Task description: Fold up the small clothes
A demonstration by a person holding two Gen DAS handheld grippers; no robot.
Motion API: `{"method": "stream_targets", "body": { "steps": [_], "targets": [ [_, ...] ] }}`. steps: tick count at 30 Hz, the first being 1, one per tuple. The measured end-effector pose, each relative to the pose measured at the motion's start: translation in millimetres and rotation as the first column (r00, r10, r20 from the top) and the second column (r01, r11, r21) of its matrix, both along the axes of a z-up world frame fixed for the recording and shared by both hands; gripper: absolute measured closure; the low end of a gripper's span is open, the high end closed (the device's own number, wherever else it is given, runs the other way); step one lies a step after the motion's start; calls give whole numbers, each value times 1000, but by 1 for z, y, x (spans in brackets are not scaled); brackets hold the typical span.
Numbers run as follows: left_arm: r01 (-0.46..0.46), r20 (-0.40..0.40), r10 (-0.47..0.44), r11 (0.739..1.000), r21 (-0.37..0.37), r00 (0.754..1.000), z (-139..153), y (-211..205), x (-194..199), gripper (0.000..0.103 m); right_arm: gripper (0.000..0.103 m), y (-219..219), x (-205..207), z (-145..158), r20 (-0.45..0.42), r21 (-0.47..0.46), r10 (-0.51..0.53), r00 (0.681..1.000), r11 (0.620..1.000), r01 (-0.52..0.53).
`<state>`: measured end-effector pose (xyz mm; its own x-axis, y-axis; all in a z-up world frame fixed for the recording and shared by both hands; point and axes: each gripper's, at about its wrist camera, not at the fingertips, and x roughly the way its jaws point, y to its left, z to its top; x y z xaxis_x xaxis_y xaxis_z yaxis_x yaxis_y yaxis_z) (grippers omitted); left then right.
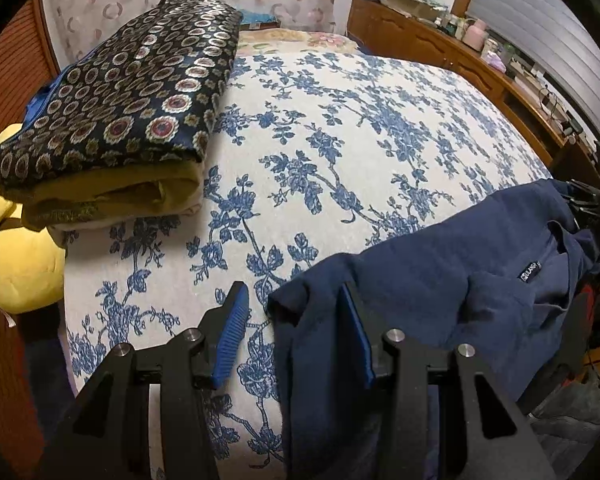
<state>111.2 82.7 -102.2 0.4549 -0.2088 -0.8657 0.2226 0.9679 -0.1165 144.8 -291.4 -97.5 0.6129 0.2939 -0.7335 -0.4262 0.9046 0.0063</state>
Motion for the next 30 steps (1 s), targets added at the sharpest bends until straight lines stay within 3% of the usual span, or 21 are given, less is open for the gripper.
{"method": "stream_targets", "body": {
  "steps": [4,10,12,13,16,22,27,30],
  "targets": [
    [26,-12,-25,1000,12,1000,0,-1,4,55,43,1,-2,-1,-3,-12,25,1000,1000,-25],
    [59,-20,-58,998,4,998,1,1,9,57,69,3,-6,-1,-13,3,78,997,997,-78],
    [65,-29,-65,998,-17,997,-2,2,9,62,83,5,-7,0,-20,9,96,995,995,-96],
    [70,-29,-71,997,-30,997,-2,2,8,67,84,6,-8,1,-18,3,100,995,995,-100],
    [80,-18,-81,993,-86,997,0,2,0,91,87,6,-14,5,-3,25,113,994,993,-113],
    [48,171,-21,987,-156,985,55,7,-47,93,89,-6,-57,41,106,139,125,986,980,-140],
    [58,345,26,971,-230,938,118,11,-100,93,90,-22,-109,89,218,222,135,967,958,-184],
    [78,428,49,959,-273,903,153,13,-128,93,90,-27,-141,116,284,224,152,947,949,-220]
  ]
}}
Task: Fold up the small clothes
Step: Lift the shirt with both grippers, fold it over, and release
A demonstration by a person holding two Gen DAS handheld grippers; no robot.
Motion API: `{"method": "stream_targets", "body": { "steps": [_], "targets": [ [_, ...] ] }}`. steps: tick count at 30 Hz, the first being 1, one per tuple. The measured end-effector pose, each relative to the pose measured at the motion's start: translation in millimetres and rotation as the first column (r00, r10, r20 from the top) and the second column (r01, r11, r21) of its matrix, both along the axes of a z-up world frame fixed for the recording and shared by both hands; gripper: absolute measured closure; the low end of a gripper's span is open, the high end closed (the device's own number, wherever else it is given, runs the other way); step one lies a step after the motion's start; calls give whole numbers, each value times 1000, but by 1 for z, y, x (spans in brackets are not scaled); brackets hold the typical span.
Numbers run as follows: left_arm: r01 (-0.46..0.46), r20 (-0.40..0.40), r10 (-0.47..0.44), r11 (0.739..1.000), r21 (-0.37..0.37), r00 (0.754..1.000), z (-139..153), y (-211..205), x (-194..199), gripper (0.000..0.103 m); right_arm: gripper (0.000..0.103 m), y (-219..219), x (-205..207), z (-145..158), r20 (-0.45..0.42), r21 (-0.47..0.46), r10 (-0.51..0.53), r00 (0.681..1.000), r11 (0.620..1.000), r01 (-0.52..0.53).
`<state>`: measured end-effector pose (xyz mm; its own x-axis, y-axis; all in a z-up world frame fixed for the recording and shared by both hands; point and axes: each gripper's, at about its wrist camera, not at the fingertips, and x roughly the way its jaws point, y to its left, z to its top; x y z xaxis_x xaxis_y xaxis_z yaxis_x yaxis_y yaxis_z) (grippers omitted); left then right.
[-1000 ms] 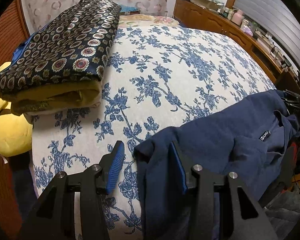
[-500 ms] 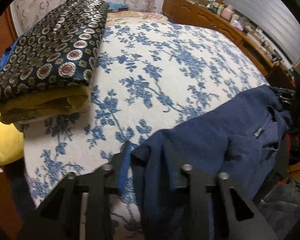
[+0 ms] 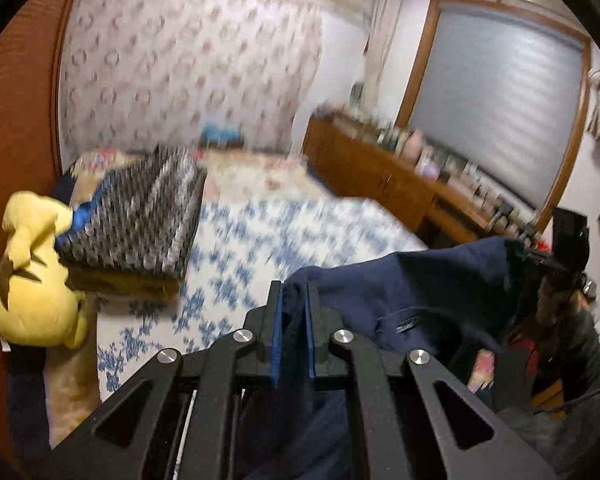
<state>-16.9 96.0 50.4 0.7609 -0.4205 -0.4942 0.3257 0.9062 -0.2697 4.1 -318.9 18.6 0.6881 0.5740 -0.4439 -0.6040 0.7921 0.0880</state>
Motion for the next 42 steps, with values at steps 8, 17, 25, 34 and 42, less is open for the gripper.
{"method": "stream_targets", "body": {
  "steps": [8,17,25,34,42],
  "targets": [
    [16,177,-8,999,-48,984,67,5,-48,93,90,-20,-69,68,152,59,60,986,996,-70],
    [-3,358,16,999,-37,934,141,13,-62,93,90,-32,-124,140,356,54,68,932,994,-93],
    [-59,487,58,998,-12,871,198,21,-75,93,90,-47,-157,194,484,73,41,874,994,-87],
    [-50,432,41,999,10,901,172,12,-16,93,90,-21,-123,174,465,34,5,885,999,-24],
    [-80,255,69,996,31,964,95,-3,106,93,90,-16,-6,130,274,-46,-114,955,990,132]
  ]
}}
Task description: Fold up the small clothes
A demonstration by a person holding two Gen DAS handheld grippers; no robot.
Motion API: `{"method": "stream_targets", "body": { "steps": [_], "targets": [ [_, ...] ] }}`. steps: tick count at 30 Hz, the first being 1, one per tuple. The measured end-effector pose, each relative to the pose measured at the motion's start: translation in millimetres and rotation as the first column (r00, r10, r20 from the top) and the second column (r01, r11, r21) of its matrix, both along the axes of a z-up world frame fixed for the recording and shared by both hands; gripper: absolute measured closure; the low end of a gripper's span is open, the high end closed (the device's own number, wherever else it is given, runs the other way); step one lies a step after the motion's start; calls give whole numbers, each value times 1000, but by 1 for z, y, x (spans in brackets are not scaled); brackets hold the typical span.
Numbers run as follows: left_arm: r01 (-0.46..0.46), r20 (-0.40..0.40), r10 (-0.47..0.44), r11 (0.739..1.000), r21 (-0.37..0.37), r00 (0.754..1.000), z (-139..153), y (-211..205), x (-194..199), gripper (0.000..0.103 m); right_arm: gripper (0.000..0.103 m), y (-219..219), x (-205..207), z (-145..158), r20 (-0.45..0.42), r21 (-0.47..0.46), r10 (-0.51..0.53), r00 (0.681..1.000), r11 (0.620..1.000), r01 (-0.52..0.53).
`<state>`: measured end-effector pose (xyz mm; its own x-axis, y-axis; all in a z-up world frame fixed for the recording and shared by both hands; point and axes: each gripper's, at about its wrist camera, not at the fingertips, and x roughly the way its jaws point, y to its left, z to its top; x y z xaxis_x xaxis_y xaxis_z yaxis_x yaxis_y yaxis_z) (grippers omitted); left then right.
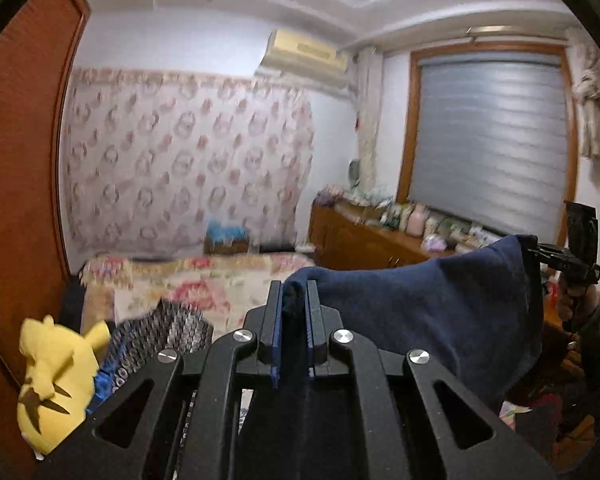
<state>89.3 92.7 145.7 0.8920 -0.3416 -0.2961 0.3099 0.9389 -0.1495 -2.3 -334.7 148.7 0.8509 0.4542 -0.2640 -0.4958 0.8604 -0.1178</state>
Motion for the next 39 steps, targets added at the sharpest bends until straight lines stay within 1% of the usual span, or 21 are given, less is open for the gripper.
{"method": "stream_targets", "body": {
  "steps": [1,2,4,5,6,8,9,11,12,13,14,16,19,23,24,25,26,28,32,35,39],
  "targets": [
    [-9,-14,9,1000,1,1000,-8,-4,9,93,90,2,18,-10,-21,-16,-28,999,999,28],
    [-20,-39,20,1000,-6,999,-26,-5,29,93,90,3,36,-21,-37,-27,-59,998,998,59],
    [-19,-85,19,1000,4,996,-55,-11,59,93,90,4,72,-46,-105,-6,-117,988,993,117],
    [-33,-113,34,999,16,993,-70,-14,73,92,89,7,91,-61,-149,-4,-145,978,989,146],
    [-42,-137,46,999,29,990,-83,-17,87,92,83,11,106,-76,-179,-15,-168,969,986,168],
    [-82,-169,90,995,53,981,-109,-19,108,92,77,17,132,-103,-230,-42,-219,948,976,216],
    [-91,-196,102,994,61,975,-119,-19,117,92,76,20,145,-116,-268,-55,-242,932,970,236],
    [-77,-253,93,994,74,963,-136,-21,128,92,74,22,159,-135,-296,-83,-295,908,955,283],
    [-75,-270,95,994,83,958,-141,-21,130,90,71,22,162,-140,-306,-89,-309,900,951,297],
    [-66,-279,86,994,82,956,-145,-22,127,83,69,22,163,-146,-321,-84,-311,894,950,300],
    [-55,-284,75,996,77,956,-149,-22,122,72,66,23,167,-150,-340,-75,-306,889,951,299],
    [-38,-292,59,996,77,955,-153,-22,110,61,66,26,167,-151,-363,-72,-302,882,952,296],
    [-26,-317,51,996,82,947,-159,-24,94,58,65,20,163,-151,-370,-76,-301,879,953,294],
    [-9,-341,53,992,127,939,-168,-28,79,56,65,8,161,-142,-385,-71,-299,873,953,295],
    [2,-350,44,992,128,936,-173,-31,73,54,65,5,161,-144,-381,-75,-301,874,952,295],
    [9,-359,38,992,128,932,-177,-32,70,48,65,0,166,-150,-379,-80,-303,874,952,295],
    [21,-376,30,991,130,926,-182,-35,66,43,65,0,165,-156,-379,-85,-301,875,953,291],
    [37,-401,20,990,134,916,-192,-42,60,40,65,-3,154,-165,-391,-89,-290,873,956,278],
    [83,-455,-13,988,133,890,-217,-58,45,39,65,-7,140,-180,-412,-116,-278,868,961,253],
    [117,-502,-32,983,140,864,-234,-72,37,39,65,-12,120,-187,-429,-133,-277,860,961,244],
    [150,-544,-41,976,159,838,-252,-85,29,39,65,-19,98,-194,-460,-126,-269,846,963,237]
  ]
}}
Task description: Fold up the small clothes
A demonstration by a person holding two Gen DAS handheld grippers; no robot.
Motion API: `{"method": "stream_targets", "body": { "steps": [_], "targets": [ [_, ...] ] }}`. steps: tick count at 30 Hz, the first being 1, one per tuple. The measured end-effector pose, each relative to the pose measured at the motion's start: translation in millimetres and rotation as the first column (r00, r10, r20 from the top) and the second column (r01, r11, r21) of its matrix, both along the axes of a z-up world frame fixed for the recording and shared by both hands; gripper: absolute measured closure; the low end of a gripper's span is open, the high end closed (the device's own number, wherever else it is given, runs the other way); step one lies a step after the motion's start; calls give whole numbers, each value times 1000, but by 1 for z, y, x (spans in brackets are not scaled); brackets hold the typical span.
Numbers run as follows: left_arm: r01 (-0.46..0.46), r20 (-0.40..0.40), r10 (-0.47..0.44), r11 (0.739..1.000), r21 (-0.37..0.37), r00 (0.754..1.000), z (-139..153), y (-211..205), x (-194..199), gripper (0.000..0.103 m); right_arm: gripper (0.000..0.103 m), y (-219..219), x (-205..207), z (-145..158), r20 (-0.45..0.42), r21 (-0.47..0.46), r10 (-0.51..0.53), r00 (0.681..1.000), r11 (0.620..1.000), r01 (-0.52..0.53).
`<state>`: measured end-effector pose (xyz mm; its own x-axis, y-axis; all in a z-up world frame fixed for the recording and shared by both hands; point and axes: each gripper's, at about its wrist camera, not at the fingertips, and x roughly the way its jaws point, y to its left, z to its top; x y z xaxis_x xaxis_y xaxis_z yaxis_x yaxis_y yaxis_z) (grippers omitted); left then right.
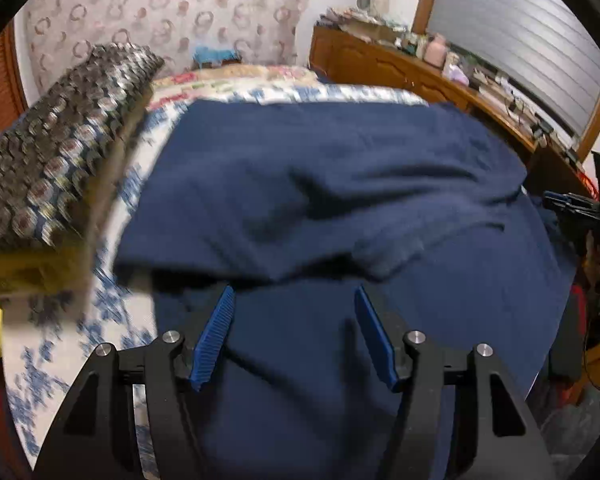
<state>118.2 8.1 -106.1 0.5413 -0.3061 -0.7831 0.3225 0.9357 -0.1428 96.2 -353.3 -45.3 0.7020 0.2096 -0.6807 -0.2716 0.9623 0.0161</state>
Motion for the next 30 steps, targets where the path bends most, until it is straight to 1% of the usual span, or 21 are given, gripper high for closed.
{"method": "stream_targets", "body": {
  "steps": [1,2,4,7,9,11,12,17,19,21,22,23,24,26,30],
  "targets": [
    [2,-4,-2,1000,7,1000,-2,-1,-1,39,65,-3,-6,-1,-5,9,-2,1000,1000,2],
    [5,13,-5,1000,24,1000,-3,-3,-4,39,65,-3,-7,2,-9,13,-6,1000,1000,6],
    [14,19,-15,998,60,1000,-4,-9,-8,39,65,-8,-14,2,-8,-1,-15,1000,1000,15],
    [21,22,-23,997,77,999,-4,-15,-8,35,65,-16,-23,6,-7,2,-31,999,1000,31],
    [26,32,-29,995,92,999,-4,-18,-9,32,65,-21,-28,7,-9,8,-28,1000,1000,28],
    [37,45,-42,994,105,998,-6,-22,-11,24,65,-21,-29,4,-22,-3,-21,1000,1000,21],
    [43,48,-49,992,116,998,-6,-25,-12,23,65,-20,-29,2,-28,-7,-17,999,1000,16],
    [38,45,-43,993,111,998,-6,-22,-11,22,65,-4,-22,-3,-35,-13,12,999,1000,-12],
    [38,45,-43,993,110,998,-6,-22,-11,22,66,1,-18,-11,-36,-36,24,999,999,-25],
    [38,45,-43,993,110,998,-6,-22,-11,21,77,1,-15,-11,-45,-23,50,998,998,-51],
    [38,45,-44,993,111,998,-6,-22,-11,21,79,1,-14,-11,-49,-21,58,997,998,-59],
    [39,46,-44,993,112,998,-6,-23,-11,21,87,1,-13,-12,-55,-16,72,996,997,-73],
    [40,47,-45,993,112,998,-6,-23,-11,20,93,0,-13,-12,-63,-6,88,994,996,-88],
    [43,48,-48,993,110,998,-7,-22,-10,19,96,-1,-14,-14,-67,-3,95,993,995,-96],
    [45,47,-50,993,111,998,-7,-23,-8,19,97,-8,-24,-12,-60,8,85,995,996,-84]
  ]
}}
